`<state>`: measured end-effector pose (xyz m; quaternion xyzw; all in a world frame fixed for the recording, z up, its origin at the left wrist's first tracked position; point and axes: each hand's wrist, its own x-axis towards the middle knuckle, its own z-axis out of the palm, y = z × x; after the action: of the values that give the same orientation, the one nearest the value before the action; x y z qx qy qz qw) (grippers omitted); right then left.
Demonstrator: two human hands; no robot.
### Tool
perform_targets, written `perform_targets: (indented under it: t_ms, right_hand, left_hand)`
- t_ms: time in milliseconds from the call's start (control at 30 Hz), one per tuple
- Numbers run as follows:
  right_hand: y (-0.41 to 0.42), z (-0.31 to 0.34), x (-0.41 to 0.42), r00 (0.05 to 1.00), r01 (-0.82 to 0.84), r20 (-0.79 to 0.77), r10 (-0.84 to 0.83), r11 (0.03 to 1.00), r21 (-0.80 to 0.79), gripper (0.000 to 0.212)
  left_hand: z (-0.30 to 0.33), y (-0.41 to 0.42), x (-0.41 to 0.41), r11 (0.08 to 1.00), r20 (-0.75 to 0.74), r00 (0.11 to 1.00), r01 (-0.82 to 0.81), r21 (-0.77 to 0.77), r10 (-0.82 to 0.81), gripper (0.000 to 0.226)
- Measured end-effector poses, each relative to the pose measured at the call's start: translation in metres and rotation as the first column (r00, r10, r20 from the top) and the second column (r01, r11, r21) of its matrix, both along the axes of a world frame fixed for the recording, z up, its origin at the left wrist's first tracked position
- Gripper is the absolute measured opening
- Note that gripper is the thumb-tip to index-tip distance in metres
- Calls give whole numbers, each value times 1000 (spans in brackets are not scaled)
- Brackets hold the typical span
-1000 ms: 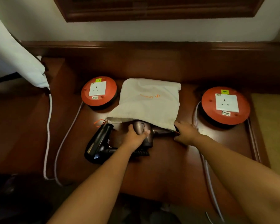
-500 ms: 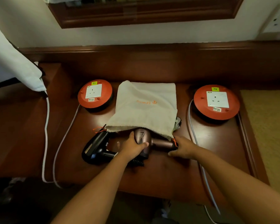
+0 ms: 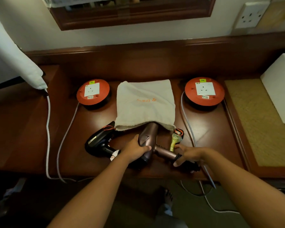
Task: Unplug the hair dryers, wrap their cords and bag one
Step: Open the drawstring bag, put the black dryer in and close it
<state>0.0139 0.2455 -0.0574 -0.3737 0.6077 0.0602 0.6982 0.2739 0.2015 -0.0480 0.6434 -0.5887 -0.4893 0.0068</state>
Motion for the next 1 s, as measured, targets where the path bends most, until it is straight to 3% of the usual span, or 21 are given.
perform_targets:
  t_ms: [167,400,733,867,1000]
  right_hand:
    - [25,4,2,1000,-22,-8,21,992,-127,88]
    - [38,19,8,996,70,54,-66,994,-89,88]
    - [43,48,26,999,-7,-42,-5,961,-275,85]
    - [52,58,42,994,68,-52,-99,904,-422,66]
    - [64,70,59,972,34,-159,-171,776,-629,50]
  left_hand:
    - [10,16,-4,997,-24,997,66,-50,-68,99]
    - [14,25,-6,995,-76,995,64,-77,-70,112]
    - [32,40,9,977,-170,981,64,-201,-99,76]
    - [39,43,16,972,-223,968,64,-224,-115,67]
    - [44,52,24,970,-258,960,43,-239,-106,72]
